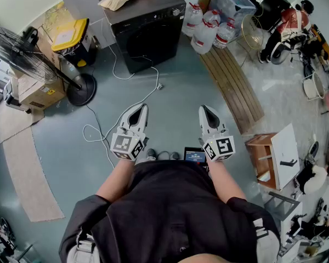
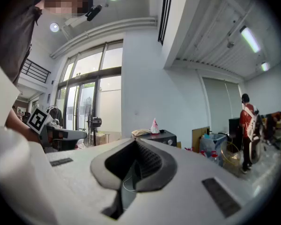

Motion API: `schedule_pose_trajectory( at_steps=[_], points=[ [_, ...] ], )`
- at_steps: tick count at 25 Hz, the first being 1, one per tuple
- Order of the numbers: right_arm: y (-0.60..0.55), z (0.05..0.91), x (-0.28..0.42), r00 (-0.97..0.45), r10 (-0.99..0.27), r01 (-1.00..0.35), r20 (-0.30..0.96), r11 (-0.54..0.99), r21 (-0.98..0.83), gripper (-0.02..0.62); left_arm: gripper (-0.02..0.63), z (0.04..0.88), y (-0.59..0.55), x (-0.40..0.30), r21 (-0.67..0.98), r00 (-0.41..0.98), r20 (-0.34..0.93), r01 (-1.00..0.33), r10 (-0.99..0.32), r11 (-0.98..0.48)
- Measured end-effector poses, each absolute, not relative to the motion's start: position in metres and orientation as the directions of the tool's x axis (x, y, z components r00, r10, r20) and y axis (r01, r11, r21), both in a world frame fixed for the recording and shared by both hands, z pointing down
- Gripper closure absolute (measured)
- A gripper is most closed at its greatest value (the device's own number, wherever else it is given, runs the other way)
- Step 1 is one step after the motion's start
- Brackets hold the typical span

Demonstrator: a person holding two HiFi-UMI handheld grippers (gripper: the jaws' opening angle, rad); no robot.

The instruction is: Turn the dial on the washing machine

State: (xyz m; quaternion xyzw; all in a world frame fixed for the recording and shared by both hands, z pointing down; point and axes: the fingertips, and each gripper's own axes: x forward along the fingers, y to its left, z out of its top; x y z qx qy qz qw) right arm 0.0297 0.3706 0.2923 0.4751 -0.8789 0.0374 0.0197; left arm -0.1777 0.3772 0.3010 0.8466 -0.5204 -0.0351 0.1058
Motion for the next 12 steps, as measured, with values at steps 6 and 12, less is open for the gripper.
schedule_pose_trajectory(
  at_steps=[6,12],
  points=[
    [0.369,0.295,0.049,-0.55,-0.832,-0.835,0.08,0.547,-0.051,0.592,0.612,0.305,0.382,-0.167,0.216,0.434,0.078,-0.886,-0.897,-0.41],
    [0.374,0.305,0.072,-0.546,-0.832,-0.837,0.094,0.542,-0.073,0.592,0.612,0.3,0.387,-0.153,0.198,0.434,0.08,-0.889,-0.898,-0.412]
  ],
)
